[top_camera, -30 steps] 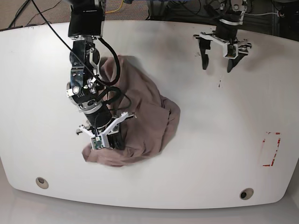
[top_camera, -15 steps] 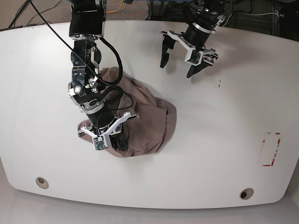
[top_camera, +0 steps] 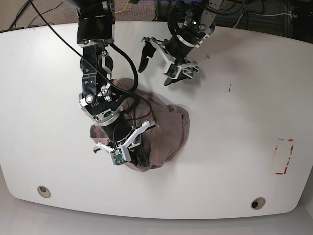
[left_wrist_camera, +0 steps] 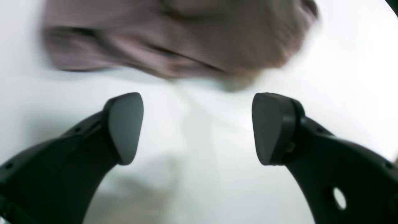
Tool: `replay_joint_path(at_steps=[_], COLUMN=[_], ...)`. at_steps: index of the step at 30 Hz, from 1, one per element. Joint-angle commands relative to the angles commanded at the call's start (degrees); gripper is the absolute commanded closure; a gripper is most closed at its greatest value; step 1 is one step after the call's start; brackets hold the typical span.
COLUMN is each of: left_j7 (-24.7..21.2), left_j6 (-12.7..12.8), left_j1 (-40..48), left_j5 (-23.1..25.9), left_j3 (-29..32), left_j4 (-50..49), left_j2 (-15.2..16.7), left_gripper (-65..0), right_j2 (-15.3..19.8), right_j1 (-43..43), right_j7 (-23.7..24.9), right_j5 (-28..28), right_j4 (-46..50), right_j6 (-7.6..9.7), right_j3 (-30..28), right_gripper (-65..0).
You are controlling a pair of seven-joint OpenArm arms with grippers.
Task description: Layout the t-shirt on the table in an organized manner, then fold the t-shirt properly
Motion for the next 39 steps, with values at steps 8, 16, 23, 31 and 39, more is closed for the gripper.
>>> replay_joint_path(at_steps=[8,16,23,31,39], left_j7=[0.09,0.09,0.09,-0.18,-0.18], left_j6=[-0.97,-1.14,-1.14,-0.79,-0.79], left_j1=[-0.88,-2.46,-4.84,-8.70,-15.47], left_j5=[0.00,-0.09,-0.18,-0.18,-0.18], left_j3=[-1.67,-1.85,-2.20,-3.43,-7.38], left_j4=[-0.26,-1.85,-4.13,-8.62,-15.03], left_j2=[-0.18,0.26,2.02,4.57,7.11], left_gripper=[-51.7,-51.7,-51.7,-51.7,-51.7], right_j2=[-1.49,-2.29,-5.27,-7.30,-8.79], right_j1=[4.22,8.26,11.43,15.47,17.05], right_j7=[0.00,0.00,-0.18,-0.26,-0.26], right_j5=[0.44,0.00,0.00,0.00,0.00], right_j4=[-0.09,-0.26,-0.26,-0.26,-0.26], right_j6=[0.00,0.00,0.00,-0.09,-0.09], right_j3=[-0.09,-2.73,-2.81,-2.90,-2.90], right_gripper=[0.0,0.0,0.0,0.0,0.0])
